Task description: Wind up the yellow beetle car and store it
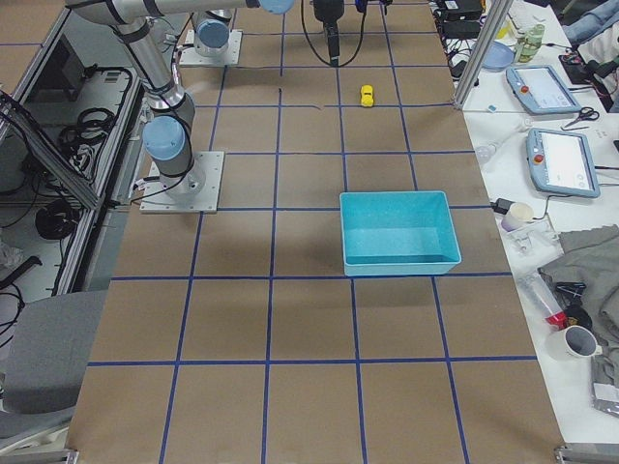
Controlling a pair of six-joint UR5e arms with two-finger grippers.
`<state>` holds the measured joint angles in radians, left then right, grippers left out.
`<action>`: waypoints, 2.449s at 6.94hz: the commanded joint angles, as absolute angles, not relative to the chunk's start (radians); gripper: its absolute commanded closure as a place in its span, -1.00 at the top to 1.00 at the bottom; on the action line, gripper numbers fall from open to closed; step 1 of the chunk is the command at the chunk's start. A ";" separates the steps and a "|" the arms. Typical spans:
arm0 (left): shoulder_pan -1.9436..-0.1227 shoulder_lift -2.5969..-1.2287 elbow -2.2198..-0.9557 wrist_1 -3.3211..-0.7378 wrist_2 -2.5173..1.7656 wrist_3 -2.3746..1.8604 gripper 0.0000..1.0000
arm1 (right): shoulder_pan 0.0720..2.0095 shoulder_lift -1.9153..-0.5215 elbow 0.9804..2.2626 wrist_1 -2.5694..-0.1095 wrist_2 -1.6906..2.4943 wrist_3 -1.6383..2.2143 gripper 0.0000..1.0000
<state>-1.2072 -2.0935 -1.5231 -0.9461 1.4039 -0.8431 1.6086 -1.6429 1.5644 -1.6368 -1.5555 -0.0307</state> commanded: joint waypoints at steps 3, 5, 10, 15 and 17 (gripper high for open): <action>-1.293 -1.887 -1.389 -1.353 1.673 -0.320 1.00 | 1.609 -1.641 1.565 -1.638 -1.551 -0.031 1.00; -1.363 -1.844 -1.367 -1.387 1.677 -0.281 1.00 | 1.611 -1.629 1.554 -1.635 -1.548 -0.120 1.00; -1.419 -1.734 -1.399 -1.440 1.506 0.001 1.00 | 1.501 -1.268 1.563 -1.826 -1.522 -1.352 1.00; -1.449 -1.658 -1.502 -1.440 1.509 0.092 1.00 | 1.343 -1.095 1.569 -1.999 -1.617 -2.012 1.00; -1.476 -1.654 -1.506 -1.442 1.514 0.159 1.00 | 1.336 -1.059 1.574 -2.012 -1.618 -2.041 1.00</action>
<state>-1.4656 -1.6564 -1.5040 -1.4408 1.5119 0.1229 1.3448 -1.0815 1.5711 -2.0015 -1.6174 -2.0132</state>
